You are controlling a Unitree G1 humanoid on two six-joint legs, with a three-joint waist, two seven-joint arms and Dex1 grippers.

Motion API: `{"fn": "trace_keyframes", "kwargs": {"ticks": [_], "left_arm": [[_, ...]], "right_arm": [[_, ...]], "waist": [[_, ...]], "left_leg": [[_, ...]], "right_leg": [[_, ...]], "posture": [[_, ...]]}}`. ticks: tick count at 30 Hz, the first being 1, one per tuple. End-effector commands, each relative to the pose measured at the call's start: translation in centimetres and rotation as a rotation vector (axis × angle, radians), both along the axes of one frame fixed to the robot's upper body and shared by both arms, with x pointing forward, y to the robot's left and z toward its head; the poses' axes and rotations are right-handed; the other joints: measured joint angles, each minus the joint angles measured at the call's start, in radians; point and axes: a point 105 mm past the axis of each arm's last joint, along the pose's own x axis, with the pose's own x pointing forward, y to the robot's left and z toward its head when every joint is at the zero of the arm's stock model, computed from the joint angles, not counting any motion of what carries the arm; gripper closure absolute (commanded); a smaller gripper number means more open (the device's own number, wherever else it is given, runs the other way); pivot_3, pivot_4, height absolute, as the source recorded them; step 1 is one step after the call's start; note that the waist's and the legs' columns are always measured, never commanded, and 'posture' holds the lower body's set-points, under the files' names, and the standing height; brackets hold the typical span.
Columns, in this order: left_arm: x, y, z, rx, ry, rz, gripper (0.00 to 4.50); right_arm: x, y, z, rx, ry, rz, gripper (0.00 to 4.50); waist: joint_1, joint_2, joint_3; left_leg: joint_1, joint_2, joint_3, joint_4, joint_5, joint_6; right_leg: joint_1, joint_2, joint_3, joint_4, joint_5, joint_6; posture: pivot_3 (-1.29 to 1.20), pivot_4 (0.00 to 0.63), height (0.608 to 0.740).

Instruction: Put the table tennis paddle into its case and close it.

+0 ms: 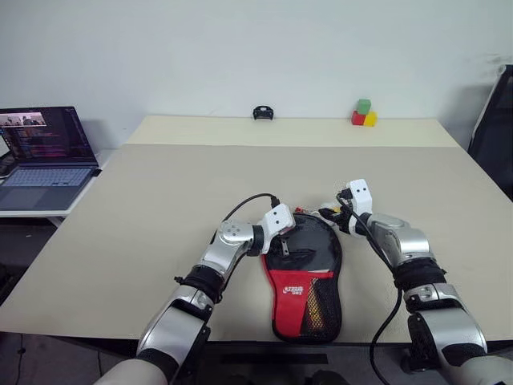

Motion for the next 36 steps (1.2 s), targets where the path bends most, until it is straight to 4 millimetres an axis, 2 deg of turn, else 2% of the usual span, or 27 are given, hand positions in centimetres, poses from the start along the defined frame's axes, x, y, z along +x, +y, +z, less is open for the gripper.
{"fn": "trace_keyframes", "kwargs": {"ticks": [1, 7, 13, 23, 28, 36], "left_arm": [[0.0, 0.6, -2.7, 0.086, 0.059, 0.037, 0.0], [-0.3, 0.6, -4.2, 0.13, 0.109, 0.032, 0.0], [-2.1, 1.0, -6.1, 0.201, 0.185, -0.07, 0.0], [-4.8, 1.2, -7.4, 0.246, 0.296, -0.231, 0.0], [-5.2, 1.4, -7.7, 0.26, 0.312, -0.247, 0.0], [-5.3, 1.5, -8.1, 0.283, 0.321, -0.248, 0.0]], "right_arm": [[-0.2, -0.5, 0.8, 0.006, -0.018, -0.007, 3.88], [-0.9, -1.1, 2.0, -0.032, -0.041, 0.013, 3.96], [-2.2, -3.0, 3.4, -0.094, -0.052, 0.019, 3.96], [-4.1, -4.9, 3.3, -0.149, -0.004, 0.006, 3.96], [-6.1, -5.6, 3.0, -0.174, 0.043, 0.025, 3.97], [-11.3, -6.8, 2.0, -0.197, 0.155, 0.073, 3.97]], "waist": [[0.0, 0.0, 0.0], [0.004, 0.001, -0.001], [0.006, 0.001, -0.001], [0.013, 0.001, -0.004], [0.026, 0.002, -0.006], [0.032, 0.001, -0.01]], "left_leg": [[0.0, 0.0, 0.0, 0.0, 0.0, 0.0], [0.0, 0.0, 0.0, 0.0, 0.0, 0.0], [0.001, 0.0, -0.001, 0.0, 0.0, 0.0], [0.001, 0.0, -0.001, 0.0, 0.0, 0.001], [0.001, 0.0, -0.002, 0.0, 0.0, 0.001], [0.004, 0.0, -0.005, 0.0, -0.001, 0.002]], "right_leg": [[0.0, 0.0, 0.0, 0.0, 0.0, 0.0], [0.001, 0.0, 0.0, 0.0, 0.0, 0.0], [0.002, 0.0, -0.001, -0.001, 0.0, 0.0], [0.003, 0.0, -0.001, -0.002, 0.0, 0.0], [0.003, 0.0, -0.002, -0.003, 0.0, 0.0], [0.009, 0.001, -0.004, -0.006, 0.0, 0.0]], "posture": [[0.0, 0.15, 0.74], [0.0, 0.15, 0.74], [0.0, 0.15, 0.74], [0.0, 0.15, 0.74], [0.0, 0.15, 0.74], [0.0, 0.15, 0.74]]}}
